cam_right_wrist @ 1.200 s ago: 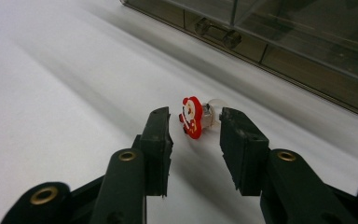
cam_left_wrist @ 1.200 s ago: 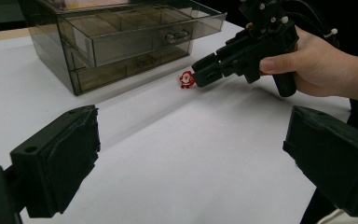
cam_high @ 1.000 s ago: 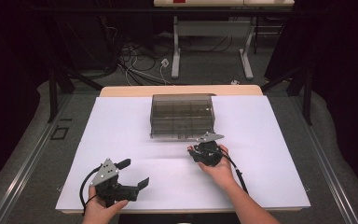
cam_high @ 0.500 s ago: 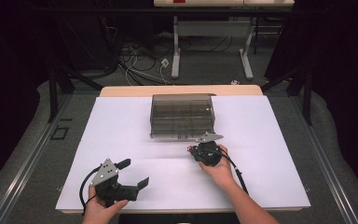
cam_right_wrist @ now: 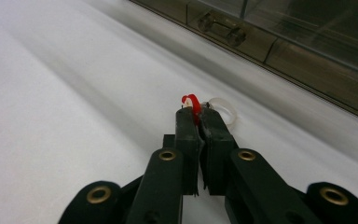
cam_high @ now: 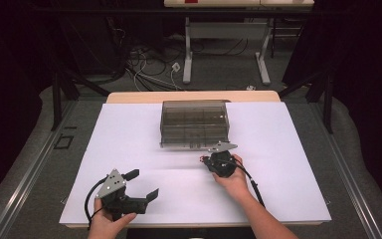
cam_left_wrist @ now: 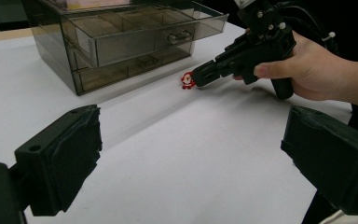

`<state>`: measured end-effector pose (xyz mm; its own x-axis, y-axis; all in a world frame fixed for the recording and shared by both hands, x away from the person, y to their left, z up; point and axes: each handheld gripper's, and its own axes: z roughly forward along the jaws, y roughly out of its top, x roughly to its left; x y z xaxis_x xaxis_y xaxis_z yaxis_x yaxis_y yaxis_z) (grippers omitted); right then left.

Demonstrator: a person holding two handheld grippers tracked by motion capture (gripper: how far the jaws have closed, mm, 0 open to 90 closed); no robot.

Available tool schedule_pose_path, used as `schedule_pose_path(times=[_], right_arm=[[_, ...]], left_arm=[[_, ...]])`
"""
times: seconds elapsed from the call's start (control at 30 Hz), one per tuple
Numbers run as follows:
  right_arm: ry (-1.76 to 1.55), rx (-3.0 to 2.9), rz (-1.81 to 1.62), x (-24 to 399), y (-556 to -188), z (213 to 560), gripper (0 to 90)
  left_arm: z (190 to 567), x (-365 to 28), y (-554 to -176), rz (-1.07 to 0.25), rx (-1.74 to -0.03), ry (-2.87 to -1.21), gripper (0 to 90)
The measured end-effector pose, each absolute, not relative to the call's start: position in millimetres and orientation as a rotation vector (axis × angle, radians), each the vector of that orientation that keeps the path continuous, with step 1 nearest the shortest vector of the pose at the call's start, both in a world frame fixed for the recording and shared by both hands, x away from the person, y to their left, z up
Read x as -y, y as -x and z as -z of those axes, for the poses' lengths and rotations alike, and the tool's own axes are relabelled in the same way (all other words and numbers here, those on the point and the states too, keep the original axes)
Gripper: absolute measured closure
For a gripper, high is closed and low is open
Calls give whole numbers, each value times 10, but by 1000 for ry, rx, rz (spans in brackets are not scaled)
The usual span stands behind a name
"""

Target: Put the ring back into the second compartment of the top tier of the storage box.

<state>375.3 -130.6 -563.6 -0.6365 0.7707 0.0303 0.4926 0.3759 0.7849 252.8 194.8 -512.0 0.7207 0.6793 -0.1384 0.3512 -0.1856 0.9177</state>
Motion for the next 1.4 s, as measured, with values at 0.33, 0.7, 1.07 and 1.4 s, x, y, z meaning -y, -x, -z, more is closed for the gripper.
schedule_pose_path(times=[0.33,0.7,1.07,1.4], right_arm=[[-1120,-2339,-1123,1327,-3755,5613,896],[-1114,-2336,-1158,1332,-3752,5613,898],[-1111,-2325,-1178,1335,-3729,5590,897],[-1086,-2321,-1199,1351,-3690,5543,897]], left_arm=[[5122,-1947,-2529,-364,-814,-1794,51],[5123,-1949,-2530,-364,-812,-1796,51],[5123,-1950,-2530,-364,-813,-1796,51],[5125,-1951,-2532,-366,-813,-1797,51]])
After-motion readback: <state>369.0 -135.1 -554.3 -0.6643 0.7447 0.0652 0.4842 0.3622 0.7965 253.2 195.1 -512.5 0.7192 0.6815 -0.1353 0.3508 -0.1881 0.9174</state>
